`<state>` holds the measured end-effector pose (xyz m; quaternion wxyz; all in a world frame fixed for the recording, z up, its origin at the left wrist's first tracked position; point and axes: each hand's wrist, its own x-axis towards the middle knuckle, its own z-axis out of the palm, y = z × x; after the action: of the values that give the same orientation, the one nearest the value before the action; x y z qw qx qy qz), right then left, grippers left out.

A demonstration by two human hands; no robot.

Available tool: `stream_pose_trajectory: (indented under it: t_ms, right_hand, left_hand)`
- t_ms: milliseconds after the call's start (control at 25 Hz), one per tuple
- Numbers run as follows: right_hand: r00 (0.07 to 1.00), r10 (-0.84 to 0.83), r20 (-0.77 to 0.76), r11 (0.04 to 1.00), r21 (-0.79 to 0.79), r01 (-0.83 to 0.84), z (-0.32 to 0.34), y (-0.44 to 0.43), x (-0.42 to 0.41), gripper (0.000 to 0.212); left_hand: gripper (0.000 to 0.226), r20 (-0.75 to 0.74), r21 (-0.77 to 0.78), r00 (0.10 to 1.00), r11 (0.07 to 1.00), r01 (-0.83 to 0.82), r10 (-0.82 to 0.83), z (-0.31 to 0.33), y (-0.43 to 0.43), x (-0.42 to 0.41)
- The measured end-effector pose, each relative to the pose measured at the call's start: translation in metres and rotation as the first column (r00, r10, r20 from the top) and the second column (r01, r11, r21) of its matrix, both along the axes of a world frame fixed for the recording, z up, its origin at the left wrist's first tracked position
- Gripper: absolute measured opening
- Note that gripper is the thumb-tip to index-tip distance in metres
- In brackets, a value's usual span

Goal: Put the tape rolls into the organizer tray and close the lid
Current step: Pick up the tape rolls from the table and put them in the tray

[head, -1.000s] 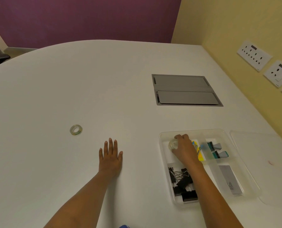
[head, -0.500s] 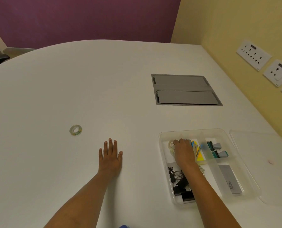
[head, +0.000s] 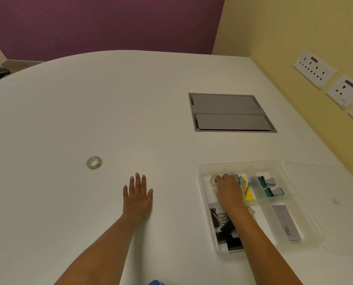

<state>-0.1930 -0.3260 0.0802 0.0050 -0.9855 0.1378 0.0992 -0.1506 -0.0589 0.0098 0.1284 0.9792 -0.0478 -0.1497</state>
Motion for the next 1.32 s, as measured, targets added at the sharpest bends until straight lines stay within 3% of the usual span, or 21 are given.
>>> stream_pose_trajectory:
  t_ms: [120,280,520,920,1320]
  right_hand:
    - [0.999,-0.012,0.038,1.0,0.003,0.011,0.003,0.002,0.001,0.041]
    - [0.969,-0.093,0.228,0.988,0.141,0.061,0.017,0.015,-0.002,0.044]
    - [0.915,-0.038,0.401,0.959,0.273,-0.08,0.03,0.076,-0.002,0.038]
    - [0.976,0.158,0.151,0.914,0.351,-0.202,-0.005,0.199,-0.013,0.04]
    - [0.982,0.188,0.033,0.914,0.361,-0.187,-0.019,0.263,-0.033,0.055]
  left_hand:
    - [0.06,-0.014,-0.016,1.0,1.0,0.001,-0.002,0.002,0.001,0.001]
    - [0.059,-0.025,-0.031,1.0,0.999,0.012,-0.012,0.01,0.002,0.002]
    - [0.051,-0.005,-0.098,0.999,0.994,0.038,-0.039,0.027,0.03,0.0]
    - [0.049,-0.007,-0.089,1.0,0.996,0.02,-0.021,0.022,0.119,-0.031]
    - [0.05,-0.019,-0.087,0.999,0.996,0.03,-0.032,0.021,0.173,-0.051]
